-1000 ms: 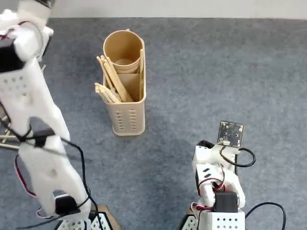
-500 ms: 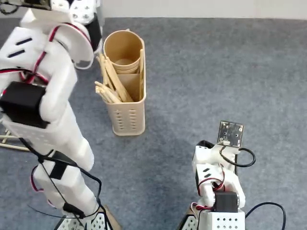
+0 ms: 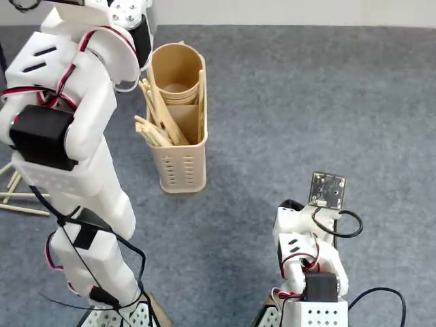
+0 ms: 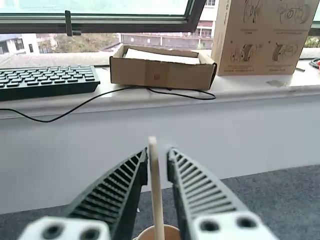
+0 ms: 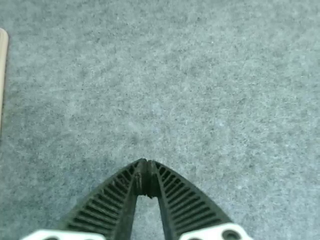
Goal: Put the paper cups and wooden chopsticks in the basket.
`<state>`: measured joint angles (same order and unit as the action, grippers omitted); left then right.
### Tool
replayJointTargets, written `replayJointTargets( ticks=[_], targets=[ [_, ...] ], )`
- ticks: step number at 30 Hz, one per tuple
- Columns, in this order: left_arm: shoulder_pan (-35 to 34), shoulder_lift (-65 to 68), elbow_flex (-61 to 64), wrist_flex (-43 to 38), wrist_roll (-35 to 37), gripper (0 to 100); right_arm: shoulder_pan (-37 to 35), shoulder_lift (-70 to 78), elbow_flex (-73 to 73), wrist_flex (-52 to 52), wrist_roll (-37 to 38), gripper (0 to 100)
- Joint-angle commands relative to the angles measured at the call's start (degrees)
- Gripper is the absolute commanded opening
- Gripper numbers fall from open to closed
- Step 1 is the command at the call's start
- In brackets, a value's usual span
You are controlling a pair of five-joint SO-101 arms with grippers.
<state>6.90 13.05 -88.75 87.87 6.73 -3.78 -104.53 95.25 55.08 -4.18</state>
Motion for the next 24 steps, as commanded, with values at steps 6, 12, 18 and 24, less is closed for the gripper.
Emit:
replayJointTargets(
  ticks=[6, 12, 18, 24],
  targets=[
    [-10.86, -0.57, -1.54, 4.48, 0.26, 11, 0.57, -0.04, 9.19, -0.13, 0.53, 0.5],
    [-38.02, -0.04, 6.81, 10.81, -1.76, 11, 0.57, -0.04, 9.19, -0.13, 0.53, 0.5],
    [-49.98, 0.57, 38.02, 10.73, -42.02, 11, 0.57, -0.04, 9.19, -0.13, 0.53, 0.5],
    [-56.13, 3.12, 60.44, 4.4, -74.81, 15, 0.57, -0.04, 9.19, -0.13, 0.53, 0.5]
  ],
)
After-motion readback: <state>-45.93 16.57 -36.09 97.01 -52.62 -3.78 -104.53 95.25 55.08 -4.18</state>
